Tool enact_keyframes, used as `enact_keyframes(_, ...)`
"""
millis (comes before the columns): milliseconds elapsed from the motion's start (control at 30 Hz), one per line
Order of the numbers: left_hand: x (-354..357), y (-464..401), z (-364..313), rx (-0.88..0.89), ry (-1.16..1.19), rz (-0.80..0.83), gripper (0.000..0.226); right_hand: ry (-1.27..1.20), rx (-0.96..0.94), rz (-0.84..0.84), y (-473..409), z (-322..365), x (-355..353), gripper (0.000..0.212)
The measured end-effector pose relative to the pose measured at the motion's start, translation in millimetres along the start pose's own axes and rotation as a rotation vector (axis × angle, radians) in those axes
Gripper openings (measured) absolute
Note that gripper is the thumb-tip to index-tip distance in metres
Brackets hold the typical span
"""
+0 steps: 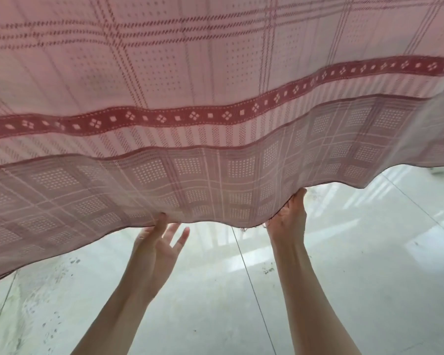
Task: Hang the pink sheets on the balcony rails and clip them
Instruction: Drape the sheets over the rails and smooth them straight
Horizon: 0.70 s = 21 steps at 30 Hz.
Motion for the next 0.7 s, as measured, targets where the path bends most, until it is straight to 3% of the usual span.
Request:
enact_keyframes(67, 15, -7, 13, -0.06, -0.046, 0.036, 0.057, 0.04, 0.04, -0.025, -1, -3, 2, 0.043)
enact_keyframes(133, 22, -13, 17, -0.077, 0.008, -0.046, 0.058, -0.017, 0.074, -0.102, 1, 0, 5, 0.037)
enact_keyframes(300, 13, -11, 14, -0.066, 0.171, -0.421, 0.014, -0.175, 0.121, -0.313, 8, 7, 8, 0.023)
enact_keyframes(700, 11, -27, -7, -0.081, 0.031, -0.405, 0.016, -0.128, 0.062, -0.403, 14, 9, 7, 0.027)
Point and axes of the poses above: each hand's wrist, its own y-axis away from the middle knuckle, its own x-axis out of the palm, z = x × y, the point moved 7 cm from there along -y, towards the middle knuckle, and after that the axes turned 4 degrees about -x, right-handed, at the moved point
